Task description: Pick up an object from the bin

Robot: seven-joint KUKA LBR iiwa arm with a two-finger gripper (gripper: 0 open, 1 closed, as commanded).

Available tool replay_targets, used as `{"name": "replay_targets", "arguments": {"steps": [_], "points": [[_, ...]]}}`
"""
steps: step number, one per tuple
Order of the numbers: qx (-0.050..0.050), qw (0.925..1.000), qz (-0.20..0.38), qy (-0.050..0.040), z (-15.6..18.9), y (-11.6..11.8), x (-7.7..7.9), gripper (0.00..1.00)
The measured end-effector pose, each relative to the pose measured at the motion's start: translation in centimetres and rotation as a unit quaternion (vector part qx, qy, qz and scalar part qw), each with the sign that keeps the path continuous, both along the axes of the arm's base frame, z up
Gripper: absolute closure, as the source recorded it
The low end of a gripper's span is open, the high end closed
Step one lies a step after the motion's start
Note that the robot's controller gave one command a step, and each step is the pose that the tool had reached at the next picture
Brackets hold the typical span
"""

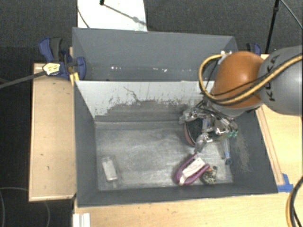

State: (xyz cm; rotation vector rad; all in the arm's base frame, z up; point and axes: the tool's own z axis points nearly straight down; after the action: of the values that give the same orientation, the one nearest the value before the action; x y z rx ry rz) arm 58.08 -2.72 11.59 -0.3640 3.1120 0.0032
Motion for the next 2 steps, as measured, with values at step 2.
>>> {"name": "replay_targets", "arguments": {"steps": [2], "points": [[0.003, 0.9995, 0.031, 0.0041, -1.5, -11.2, 0.7, 0.00]]}}
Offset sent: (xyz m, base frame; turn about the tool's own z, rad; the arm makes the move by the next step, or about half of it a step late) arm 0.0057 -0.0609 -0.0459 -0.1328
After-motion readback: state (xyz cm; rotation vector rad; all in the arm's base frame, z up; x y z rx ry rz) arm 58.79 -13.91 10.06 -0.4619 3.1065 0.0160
